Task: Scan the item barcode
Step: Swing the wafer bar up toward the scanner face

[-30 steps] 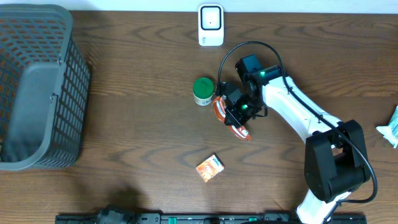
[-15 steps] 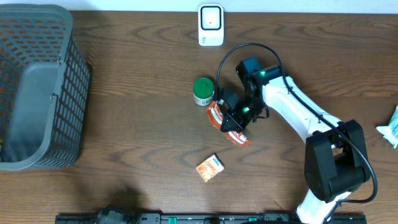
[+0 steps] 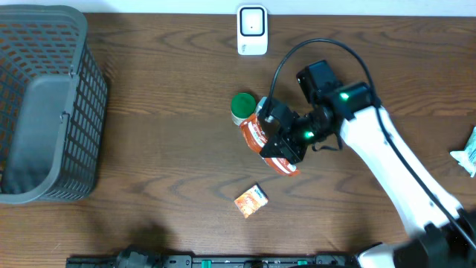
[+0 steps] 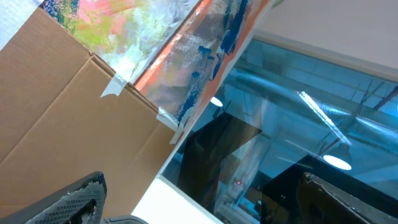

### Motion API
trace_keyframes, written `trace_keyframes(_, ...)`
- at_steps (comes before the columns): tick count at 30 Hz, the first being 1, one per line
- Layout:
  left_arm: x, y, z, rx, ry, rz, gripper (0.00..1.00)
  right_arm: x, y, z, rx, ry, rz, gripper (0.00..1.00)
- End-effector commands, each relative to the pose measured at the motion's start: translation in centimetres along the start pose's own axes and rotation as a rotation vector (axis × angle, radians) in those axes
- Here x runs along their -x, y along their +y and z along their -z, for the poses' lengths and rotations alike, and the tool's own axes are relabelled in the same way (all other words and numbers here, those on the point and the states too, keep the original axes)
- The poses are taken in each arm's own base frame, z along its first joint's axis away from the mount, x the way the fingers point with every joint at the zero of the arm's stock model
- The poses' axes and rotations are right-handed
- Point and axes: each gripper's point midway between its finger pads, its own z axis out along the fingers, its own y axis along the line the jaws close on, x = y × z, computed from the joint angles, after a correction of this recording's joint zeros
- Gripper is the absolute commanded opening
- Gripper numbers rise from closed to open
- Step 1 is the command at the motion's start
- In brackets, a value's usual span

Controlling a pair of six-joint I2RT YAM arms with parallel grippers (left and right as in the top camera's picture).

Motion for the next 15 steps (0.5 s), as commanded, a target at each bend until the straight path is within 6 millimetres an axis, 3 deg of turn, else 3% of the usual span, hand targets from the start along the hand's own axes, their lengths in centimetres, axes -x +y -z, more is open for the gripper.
trace_keyframes(1,-0.1,0.1,0.0,0.012,-0.003,-0.005,0.98,1.4,3.4,2.0,0.01,-0.075,0.12,0.01)
trace_keyframes(6,-0.1,0.1,0.0,0.012,-0.002,-0.006,0.98,1.5,5.6,2.7,0.01,-0.098,0.186,0.01)
trace_keyframes(9,-0.5,0.0,-0.1,0.012,0.004,-0.012,0.98,1.8,5.3,2.8,-0.024,-0.102,0.206,0.01)
trace_keyframes(15,-1.4,-0.2,-0.3,0.012,0.007,-0.016,0.98,3.6,-0.6,4.0,-0.362,-0.112,0.205,0.01)
